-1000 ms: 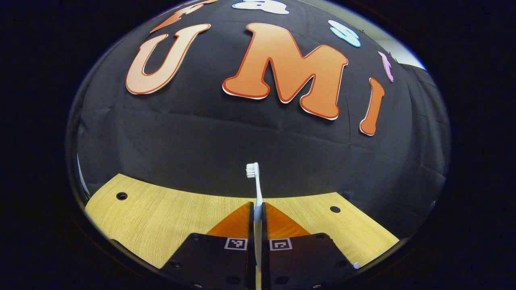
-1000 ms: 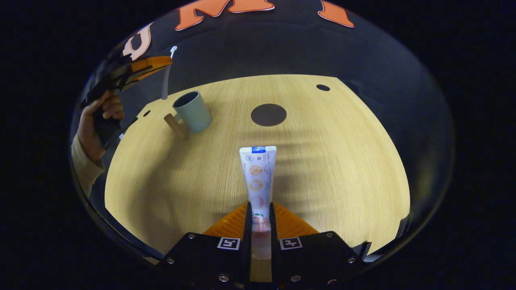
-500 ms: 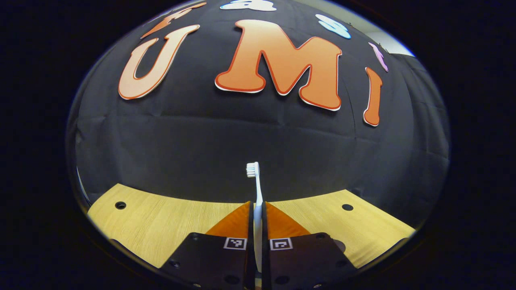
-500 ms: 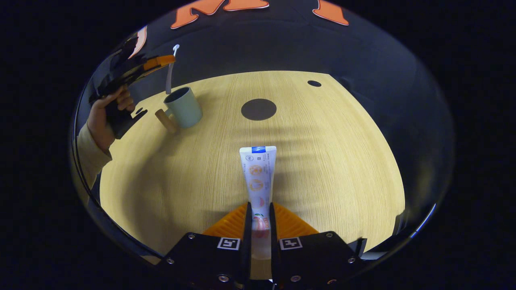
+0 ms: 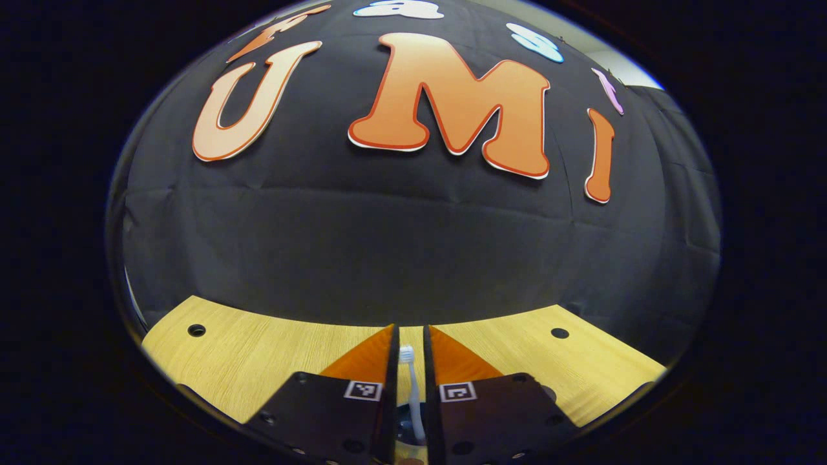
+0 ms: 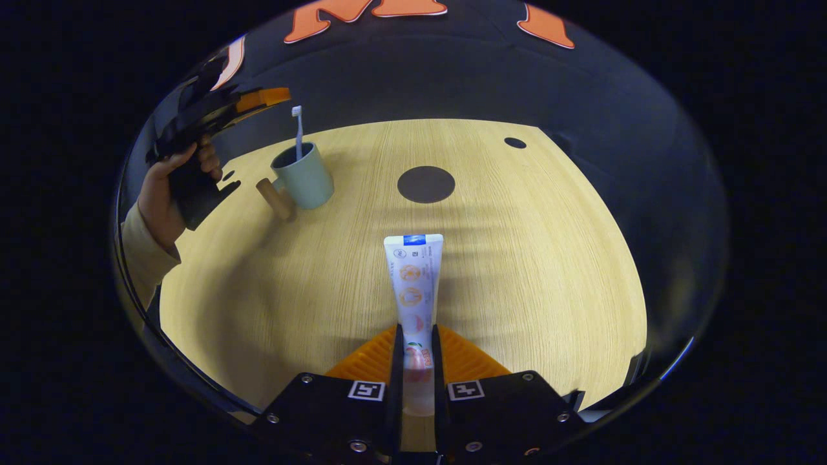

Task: Put the toothbrush and toothpaste on the desktop into the cup, then pick up the cup and place it on the coaster on the desktop.

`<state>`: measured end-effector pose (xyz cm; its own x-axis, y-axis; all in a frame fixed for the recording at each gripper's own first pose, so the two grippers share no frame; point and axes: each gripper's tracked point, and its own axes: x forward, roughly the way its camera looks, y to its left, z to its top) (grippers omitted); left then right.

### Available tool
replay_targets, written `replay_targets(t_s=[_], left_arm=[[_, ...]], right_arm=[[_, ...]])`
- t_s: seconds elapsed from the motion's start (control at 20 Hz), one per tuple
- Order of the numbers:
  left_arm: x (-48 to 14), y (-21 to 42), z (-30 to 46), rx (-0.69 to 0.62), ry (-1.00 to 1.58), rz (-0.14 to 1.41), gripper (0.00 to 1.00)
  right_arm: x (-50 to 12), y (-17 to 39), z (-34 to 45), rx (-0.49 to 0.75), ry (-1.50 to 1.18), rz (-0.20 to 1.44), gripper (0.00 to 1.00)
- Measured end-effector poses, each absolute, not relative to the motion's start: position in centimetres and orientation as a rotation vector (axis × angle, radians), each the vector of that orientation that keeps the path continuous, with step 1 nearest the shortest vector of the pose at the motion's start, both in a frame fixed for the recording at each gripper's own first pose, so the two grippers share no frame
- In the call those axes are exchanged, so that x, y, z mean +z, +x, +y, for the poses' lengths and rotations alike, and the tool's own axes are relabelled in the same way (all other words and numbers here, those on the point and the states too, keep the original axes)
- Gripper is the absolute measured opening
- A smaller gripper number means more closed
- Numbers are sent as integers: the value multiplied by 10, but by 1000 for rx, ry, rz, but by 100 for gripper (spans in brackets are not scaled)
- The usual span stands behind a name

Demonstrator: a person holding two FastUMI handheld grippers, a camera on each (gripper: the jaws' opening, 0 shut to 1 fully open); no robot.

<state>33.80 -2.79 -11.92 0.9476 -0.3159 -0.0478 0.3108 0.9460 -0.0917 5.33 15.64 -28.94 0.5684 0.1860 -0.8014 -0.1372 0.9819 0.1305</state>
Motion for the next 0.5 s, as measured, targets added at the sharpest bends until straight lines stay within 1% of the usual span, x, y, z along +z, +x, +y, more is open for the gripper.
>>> replay_targets(t_s=[0.05,0.15,0.2,0.25,0.3,0.35,0.4,0.5], left_arm=[[-118,336,-29,-320,-79,65,27],[-113,329,-26,-319,-78,63,48],[-109,325,-23,-309,-84,57,51],[-105,319,-20,-307,-98,54,67],[-103,315,-17,-299,-103,56,77],[-99,308,-10,-286,-102,55,98],[-98,306,-4,-278,-106,54,100],[-95,295,14,-251,-108,55,98]], right_arm=[[-287,54,158,192,56,942,21],[-280,53,156,202,56,929,21],[-277,54,156,215,55,923,21],[-273,57,156,226,53,918,21],[-268,62,155,227,55,911,21],[-263,72,160,235,65,903,21],[-265,82,168,243,69,896,21],[-256,97,179,261,61,865,21]])
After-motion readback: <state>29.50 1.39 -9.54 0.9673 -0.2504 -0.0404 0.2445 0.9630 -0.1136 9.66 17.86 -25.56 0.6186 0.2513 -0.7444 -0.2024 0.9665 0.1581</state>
